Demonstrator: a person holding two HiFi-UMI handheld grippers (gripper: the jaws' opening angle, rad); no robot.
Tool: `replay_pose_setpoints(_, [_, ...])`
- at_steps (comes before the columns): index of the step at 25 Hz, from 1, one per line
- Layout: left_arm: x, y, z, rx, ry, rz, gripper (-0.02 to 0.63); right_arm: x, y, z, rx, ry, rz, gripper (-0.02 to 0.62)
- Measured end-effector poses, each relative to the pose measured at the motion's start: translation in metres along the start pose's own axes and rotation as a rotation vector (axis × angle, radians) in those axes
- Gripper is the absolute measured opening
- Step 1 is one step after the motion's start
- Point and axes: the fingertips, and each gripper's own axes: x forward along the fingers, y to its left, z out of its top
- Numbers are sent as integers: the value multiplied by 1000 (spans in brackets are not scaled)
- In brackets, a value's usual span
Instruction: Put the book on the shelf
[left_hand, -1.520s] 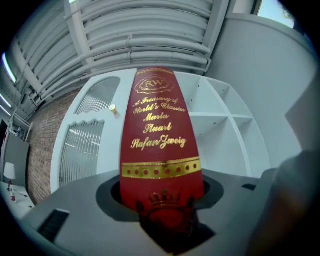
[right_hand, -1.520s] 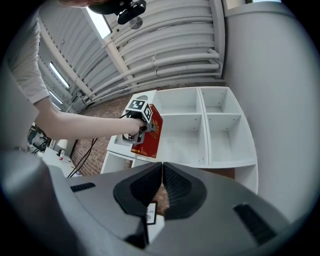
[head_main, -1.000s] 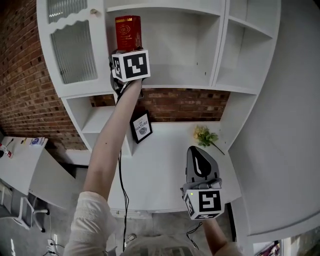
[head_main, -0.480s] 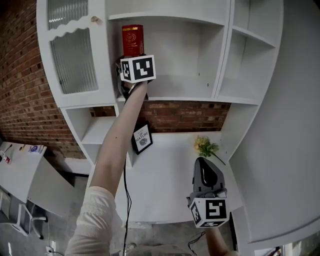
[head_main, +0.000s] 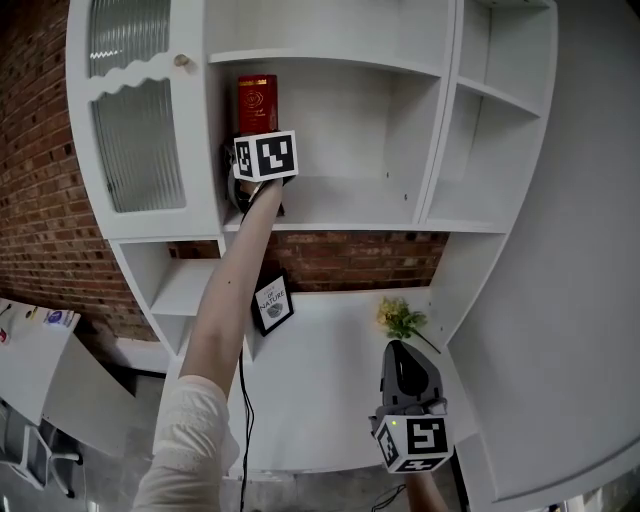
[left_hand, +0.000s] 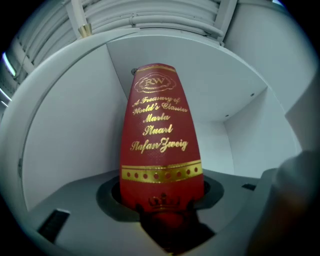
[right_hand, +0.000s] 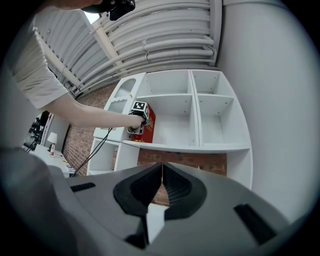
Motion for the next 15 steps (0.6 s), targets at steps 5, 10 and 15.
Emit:
replay_pose_setpoints(5, [18,6,-8,10,12,10,245,-1,-13,-7,6,26,-25,17])
replay_pose_setpoints(10, [31,11,-6,13,7,16,245,4,-17,-13,3,38,-27,17])
replay_pose_setpoints(15, [38,11,-8,7,3,19,245,7,-16,-19,13,53,-24,17])
